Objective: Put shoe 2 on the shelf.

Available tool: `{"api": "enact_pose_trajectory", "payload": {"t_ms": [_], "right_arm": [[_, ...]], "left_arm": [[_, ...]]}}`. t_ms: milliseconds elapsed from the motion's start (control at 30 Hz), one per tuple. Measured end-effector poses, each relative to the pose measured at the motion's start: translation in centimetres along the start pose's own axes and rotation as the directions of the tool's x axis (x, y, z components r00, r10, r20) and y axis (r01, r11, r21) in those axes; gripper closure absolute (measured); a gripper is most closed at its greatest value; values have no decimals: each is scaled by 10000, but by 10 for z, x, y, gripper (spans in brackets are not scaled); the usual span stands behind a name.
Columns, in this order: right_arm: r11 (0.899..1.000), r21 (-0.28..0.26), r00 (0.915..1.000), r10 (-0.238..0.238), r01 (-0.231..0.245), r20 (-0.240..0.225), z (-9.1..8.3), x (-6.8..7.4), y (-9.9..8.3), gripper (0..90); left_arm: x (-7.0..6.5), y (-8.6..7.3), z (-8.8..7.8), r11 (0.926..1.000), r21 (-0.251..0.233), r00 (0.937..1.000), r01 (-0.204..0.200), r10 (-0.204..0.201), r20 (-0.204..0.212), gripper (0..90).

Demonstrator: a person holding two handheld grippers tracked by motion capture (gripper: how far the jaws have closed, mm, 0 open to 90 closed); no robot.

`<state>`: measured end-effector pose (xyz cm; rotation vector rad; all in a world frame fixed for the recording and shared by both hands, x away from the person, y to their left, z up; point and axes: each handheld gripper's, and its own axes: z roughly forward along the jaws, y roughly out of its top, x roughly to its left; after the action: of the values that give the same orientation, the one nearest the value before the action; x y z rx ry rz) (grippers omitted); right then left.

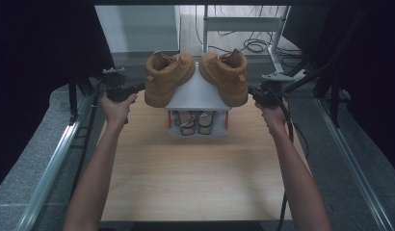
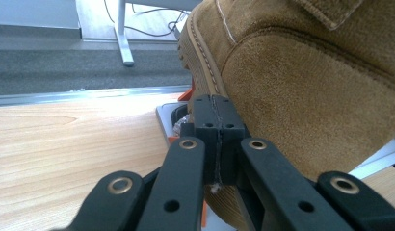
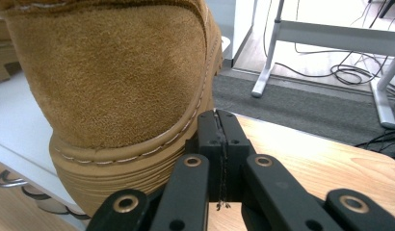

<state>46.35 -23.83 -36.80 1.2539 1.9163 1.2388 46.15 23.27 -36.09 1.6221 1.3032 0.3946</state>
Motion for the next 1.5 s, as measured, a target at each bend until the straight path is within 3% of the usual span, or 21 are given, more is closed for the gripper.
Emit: {"api": "enact_pose_trajectory", "payload": {"t_ms": [167,267,333,533,800,867,900,1000,1133,1267,1500], "right_arm": [[9991,-4,9988,-425,425,-229,2,10,0,895],[9988,-34,9983,-488,487,-307,3,15,0,895],[9991,-68,9984,-431,429,-361,4,17,1,895],[9991,-170,9986,-395,389,-341,6,20,2,895],[9991,-229,9987,-353,345,-374,7,23,2,895],[9990,-242,9986,-377,368,-371,7,23,2,896],[9989,-247,9986,-402,394,-330,7,24,2,895],[9991,-392,9977,-204,179,-639,7,25,3,895],[9968,-368,9941,-738,711,-798,11,40,7,895],[9953,-324,9904,-944,915,-1014,17,51,9,895],[9969,-373,9910,-734,696,-1123,21,56,10,895]], "left_arm": [[-7,0,2,9999,83,9998,-145,144,131,900],[-12,1,2,9993,89,9993,-369,370,-67,900],[-13,2,3,10000,-63,9987,-66,69,514,900],[-24,6,9,9998,-93,9991,-197,201,363,900],[-23,7,11,9999,-142,9993,-4,9,364,900],[-24,6,14,9996,-24,9942,293,-289,1039,900],[-27,5,16,9995,-29,9926,327,-321,1169,900],[-39,5,22,10000,-55,9951,-66,72,991,900],[-44,7,28,10000,-16,9936,17,-15,1128,900],[-47,6,29,10000,-8,9923,32,-31,1237,900],[-53,3,36,9997,-17,9885,243,-237,1496,900]]}}
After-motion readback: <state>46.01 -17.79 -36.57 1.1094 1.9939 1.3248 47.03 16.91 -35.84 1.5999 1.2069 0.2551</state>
